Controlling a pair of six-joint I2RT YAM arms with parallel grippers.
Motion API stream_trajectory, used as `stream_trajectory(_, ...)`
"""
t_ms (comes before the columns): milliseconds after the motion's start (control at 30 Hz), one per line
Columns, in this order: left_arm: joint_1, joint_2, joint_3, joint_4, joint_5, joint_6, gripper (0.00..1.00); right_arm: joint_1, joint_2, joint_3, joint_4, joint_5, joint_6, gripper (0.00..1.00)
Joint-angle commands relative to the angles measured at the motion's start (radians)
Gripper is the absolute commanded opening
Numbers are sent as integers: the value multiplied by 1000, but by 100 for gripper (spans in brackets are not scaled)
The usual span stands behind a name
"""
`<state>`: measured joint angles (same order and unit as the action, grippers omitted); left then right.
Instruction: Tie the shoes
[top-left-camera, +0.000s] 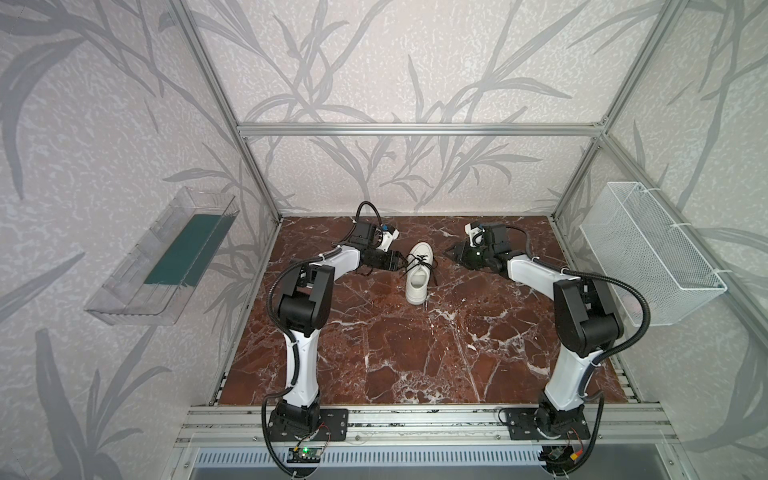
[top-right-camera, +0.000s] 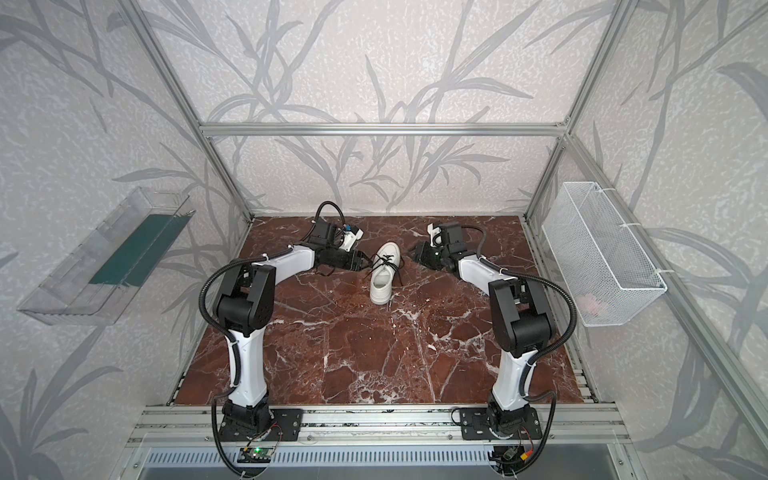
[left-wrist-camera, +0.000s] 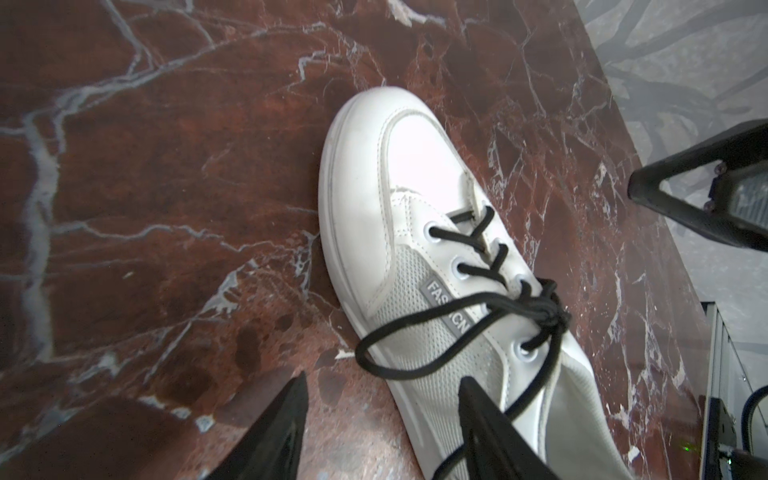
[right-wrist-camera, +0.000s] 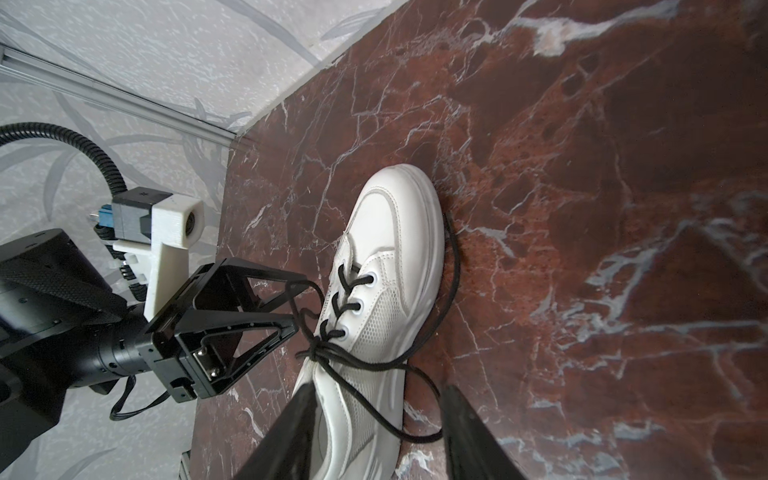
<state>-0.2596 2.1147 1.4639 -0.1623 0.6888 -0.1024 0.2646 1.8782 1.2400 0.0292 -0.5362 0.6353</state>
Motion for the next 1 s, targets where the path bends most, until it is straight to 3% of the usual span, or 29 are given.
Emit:
stream_trajectory(0, 5, -19, -16, 96, 11, -64, 60, 9, 21, 60, -50, -54, -35, 49)
stream_trajectory(200, 6, 15, -51, 228, 50, -159, 56, 57, 57, 136, -108, -62, -75, 50)
stream_trajectory(533, 3, 16, -152, 378, -23, -257, 56, 85, 105, 221, -130, -80, -74, 50)
stream_trajectory(967, -16, 71, -201, 593, -18, -428, 48, 118, 154, 287, -167, -84, -79, 50)
